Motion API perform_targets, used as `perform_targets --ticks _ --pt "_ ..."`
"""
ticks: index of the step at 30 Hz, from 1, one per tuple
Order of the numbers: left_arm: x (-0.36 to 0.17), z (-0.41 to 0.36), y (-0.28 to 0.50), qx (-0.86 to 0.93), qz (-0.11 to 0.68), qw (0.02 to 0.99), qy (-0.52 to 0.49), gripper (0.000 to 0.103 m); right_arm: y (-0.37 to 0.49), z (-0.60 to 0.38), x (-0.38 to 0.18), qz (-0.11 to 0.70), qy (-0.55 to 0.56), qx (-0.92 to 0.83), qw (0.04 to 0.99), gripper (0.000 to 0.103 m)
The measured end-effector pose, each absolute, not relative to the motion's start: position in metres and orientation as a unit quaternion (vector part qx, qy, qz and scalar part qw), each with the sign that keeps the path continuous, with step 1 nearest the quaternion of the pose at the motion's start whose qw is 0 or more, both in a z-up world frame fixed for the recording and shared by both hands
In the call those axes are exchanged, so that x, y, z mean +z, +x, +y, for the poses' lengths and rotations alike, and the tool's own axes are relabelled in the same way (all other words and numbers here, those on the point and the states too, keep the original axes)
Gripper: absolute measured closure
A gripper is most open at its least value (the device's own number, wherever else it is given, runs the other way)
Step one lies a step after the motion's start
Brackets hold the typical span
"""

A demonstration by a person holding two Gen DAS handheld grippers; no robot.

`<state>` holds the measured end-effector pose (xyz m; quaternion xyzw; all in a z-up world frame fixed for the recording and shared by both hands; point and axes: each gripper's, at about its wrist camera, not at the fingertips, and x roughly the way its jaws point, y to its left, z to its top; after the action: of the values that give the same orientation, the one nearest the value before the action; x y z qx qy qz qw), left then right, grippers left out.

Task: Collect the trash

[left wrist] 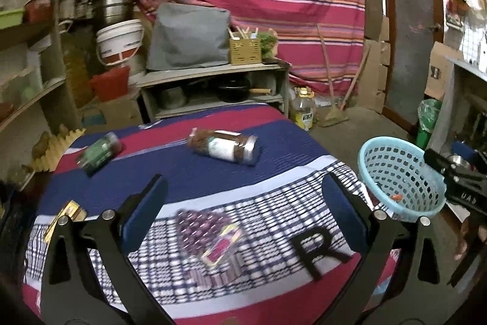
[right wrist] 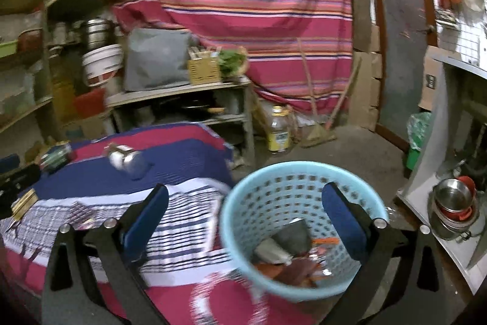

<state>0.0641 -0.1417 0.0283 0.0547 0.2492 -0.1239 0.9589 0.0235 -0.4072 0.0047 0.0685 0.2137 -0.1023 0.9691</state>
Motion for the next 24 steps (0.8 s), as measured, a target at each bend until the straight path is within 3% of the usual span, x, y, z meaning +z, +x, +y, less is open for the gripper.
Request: perform_targets --ticks 24 --pt "0.019 -0.007 0.005 -0.009 0.24 0.97 0.021 0.005 -0.013 -0.229 0.022 0.216 0.025 0.017 0.976 0.005"
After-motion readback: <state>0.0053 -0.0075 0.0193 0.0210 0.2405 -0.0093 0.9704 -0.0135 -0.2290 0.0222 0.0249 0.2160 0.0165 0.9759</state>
